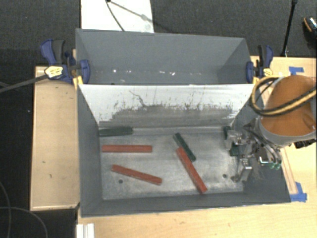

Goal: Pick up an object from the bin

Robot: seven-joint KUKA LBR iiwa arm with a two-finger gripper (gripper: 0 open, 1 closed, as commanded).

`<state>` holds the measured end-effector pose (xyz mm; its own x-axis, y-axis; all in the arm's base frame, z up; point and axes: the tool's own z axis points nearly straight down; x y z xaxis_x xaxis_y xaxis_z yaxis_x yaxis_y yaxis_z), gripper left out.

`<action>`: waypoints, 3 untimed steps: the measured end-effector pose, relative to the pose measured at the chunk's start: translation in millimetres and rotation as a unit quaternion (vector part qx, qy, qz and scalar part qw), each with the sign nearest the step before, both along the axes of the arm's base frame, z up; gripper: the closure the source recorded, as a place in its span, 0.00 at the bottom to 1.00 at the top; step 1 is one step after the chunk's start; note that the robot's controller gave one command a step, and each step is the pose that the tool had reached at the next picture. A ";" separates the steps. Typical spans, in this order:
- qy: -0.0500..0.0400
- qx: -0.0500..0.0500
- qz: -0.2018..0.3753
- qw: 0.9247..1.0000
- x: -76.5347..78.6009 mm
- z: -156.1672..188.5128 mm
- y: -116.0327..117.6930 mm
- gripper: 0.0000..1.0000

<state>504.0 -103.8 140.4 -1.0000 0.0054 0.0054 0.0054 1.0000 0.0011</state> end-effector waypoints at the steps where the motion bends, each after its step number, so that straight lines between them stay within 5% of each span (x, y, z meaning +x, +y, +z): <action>1: -0.003 0.002 0.028 1.000 35.3 -43.2 82.4 0.00; 2: -0.005 0.001 0.057 0.998 73.7 -70.0 148.4 0.00; 3: -0.004 -0.001 0.027 1.000 37.3 -69.0 92.4 0.00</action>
Offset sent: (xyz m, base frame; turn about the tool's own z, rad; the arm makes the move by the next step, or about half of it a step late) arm 0.0344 0.0763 -0.0414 -0.0478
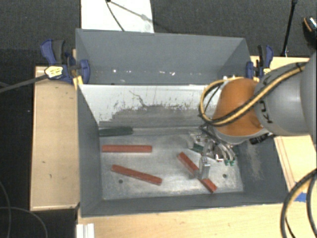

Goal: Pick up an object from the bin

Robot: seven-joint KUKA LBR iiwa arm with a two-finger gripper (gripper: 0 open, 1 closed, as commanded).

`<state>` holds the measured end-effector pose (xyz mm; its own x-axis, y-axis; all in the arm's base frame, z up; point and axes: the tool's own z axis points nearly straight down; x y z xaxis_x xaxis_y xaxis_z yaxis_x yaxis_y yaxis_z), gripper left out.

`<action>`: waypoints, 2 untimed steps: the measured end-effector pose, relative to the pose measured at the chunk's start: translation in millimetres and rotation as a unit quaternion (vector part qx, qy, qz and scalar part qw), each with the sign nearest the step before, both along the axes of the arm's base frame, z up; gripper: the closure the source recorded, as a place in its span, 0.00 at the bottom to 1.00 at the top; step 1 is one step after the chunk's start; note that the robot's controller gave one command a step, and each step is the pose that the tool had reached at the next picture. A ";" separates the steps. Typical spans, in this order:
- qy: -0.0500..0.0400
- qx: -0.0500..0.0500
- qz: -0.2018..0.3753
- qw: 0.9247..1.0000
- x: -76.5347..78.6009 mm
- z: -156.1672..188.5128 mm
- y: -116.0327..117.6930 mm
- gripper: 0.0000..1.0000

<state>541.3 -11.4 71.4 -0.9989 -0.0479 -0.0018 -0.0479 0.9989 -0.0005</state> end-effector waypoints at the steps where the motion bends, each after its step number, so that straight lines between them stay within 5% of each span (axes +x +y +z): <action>1: -0.001 0.001 0.005 1.000 2.6 4.6 2.9 1.00; 2: -0.002 0.000 0.005 1.000 1.6 0.1 2.8 0.00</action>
Offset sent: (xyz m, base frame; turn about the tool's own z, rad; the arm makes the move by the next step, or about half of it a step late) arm 0.0000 0.0000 0.0000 0.0000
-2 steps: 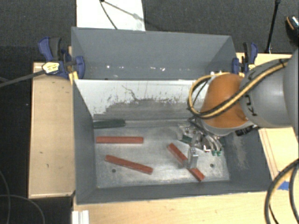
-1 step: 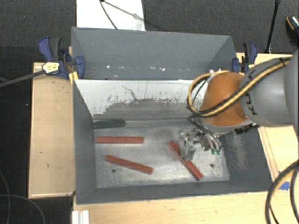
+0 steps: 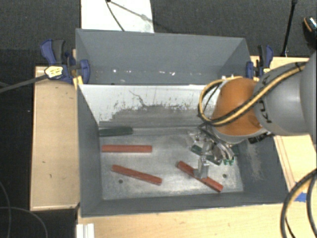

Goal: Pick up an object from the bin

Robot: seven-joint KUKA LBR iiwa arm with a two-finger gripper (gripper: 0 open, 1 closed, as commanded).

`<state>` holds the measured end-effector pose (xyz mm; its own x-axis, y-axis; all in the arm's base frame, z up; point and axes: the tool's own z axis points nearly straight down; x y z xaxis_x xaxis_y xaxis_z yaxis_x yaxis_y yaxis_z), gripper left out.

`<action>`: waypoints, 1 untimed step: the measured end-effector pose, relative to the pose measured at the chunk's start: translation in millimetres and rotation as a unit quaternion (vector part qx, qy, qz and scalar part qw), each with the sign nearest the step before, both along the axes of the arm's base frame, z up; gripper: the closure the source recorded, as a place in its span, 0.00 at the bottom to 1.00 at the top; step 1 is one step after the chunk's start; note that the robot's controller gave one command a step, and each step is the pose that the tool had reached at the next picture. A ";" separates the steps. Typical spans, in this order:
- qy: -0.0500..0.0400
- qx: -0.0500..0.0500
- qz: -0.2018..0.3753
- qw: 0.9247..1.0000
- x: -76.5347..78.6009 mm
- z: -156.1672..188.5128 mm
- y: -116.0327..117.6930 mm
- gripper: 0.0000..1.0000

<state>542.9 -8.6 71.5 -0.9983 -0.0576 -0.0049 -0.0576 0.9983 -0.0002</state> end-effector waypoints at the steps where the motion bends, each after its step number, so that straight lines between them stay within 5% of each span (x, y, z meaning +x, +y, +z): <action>1: 0.003 0.001 -0.017 1.000 -42.6 -0.9 -2.2 0.00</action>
Offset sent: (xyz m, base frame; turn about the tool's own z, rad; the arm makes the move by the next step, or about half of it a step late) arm -0.0416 -0.0026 -0.0015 0.0357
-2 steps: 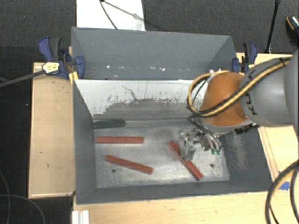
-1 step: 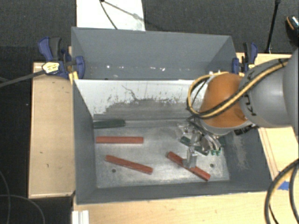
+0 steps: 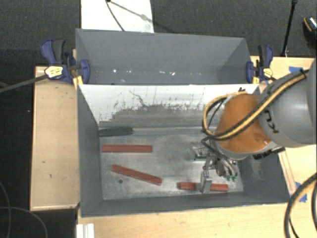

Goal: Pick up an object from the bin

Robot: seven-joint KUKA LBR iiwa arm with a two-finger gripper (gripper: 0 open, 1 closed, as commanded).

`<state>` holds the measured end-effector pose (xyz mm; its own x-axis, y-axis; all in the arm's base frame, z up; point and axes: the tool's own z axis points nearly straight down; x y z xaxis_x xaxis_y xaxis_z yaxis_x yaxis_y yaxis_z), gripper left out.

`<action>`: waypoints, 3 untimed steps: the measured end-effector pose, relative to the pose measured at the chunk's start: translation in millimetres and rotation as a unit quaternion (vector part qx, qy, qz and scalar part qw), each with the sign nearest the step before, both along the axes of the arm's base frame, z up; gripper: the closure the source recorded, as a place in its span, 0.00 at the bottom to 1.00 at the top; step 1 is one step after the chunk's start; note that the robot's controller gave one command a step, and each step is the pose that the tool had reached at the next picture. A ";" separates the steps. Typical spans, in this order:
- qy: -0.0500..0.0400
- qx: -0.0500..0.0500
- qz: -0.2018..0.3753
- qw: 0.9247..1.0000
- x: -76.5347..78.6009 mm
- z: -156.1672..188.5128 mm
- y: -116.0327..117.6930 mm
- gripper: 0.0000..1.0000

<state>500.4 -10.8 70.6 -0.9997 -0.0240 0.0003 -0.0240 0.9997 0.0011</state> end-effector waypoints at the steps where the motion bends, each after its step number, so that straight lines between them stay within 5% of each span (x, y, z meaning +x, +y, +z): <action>1: 0.000 0.000 -0.007 1.000 -12.1 17.5 14.1 0.00; 2: -0.001 0.001 -0.068 0.998 -18.9 2.7 83.6 0.00; 3: -0.003 0.001 -0.067 0.998 21.6 0.3 149.1 0.00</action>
Offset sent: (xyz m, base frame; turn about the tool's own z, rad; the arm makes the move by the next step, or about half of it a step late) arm -0.0120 0.0130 0.0165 0.0175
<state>522.0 138.3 70.8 -0.9938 0.1108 -0.0064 0.1107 0.9938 0.0033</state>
